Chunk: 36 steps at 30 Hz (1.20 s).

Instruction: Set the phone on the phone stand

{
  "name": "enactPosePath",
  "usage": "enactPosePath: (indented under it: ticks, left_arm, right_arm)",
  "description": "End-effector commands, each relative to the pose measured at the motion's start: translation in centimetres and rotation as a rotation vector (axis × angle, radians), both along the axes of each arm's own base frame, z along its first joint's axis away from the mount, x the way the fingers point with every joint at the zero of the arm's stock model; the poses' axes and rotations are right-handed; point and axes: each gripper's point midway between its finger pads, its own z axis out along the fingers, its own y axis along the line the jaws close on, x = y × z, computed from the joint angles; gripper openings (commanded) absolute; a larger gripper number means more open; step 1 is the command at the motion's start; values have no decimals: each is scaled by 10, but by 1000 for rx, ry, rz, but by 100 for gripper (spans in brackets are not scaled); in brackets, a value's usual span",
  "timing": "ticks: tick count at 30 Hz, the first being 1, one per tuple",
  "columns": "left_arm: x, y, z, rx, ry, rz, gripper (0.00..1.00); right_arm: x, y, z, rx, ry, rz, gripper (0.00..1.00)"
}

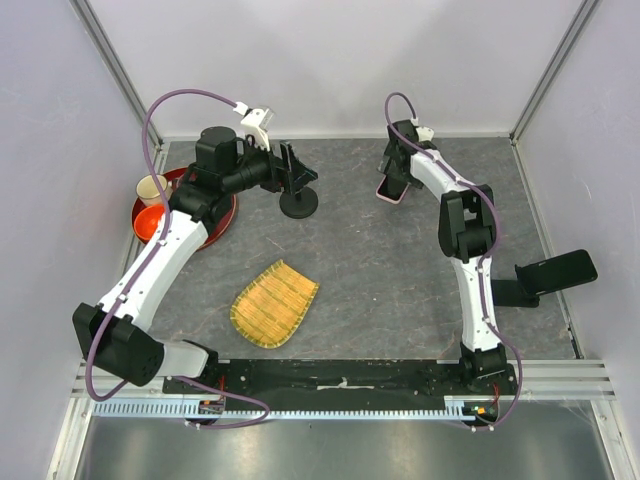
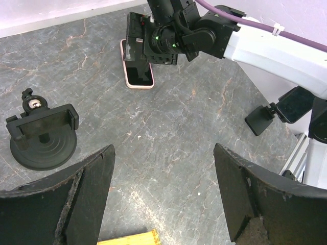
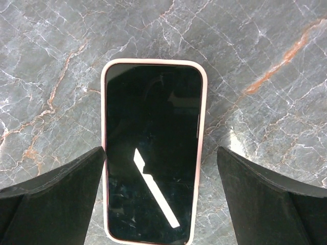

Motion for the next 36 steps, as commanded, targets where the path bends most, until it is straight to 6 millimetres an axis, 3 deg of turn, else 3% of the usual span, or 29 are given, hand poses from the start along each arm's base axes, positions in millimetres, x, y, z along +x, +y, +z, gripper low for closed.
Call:
enactPosePath:
  ticks: [1, 10, 21, 29, 36]
  left_arm:
    - [-9, -2, 25, -58, -50, -20, 84]
    - [-11, -2, 29, -68, -56, -27, 84]
    - [-12, -2, 28, -70, -53, -29, 84]
    - [-12, -3, 29, -74, -50, -33, 84]
    - [-12, -3, 29, -74, -52, -33, 84]
  right_arm:
    - [3, 6, -6, -31, 12, -8, 98]
    - [5, 22, -2, 53, -19, 17, 98]
    - [-19, 1, -23, -64, 86, -38, 98]
    - [-23, -3, -11, -55, 72, -82, 98]
    - [-23, 5, -21, -35, 103, -41, 96]
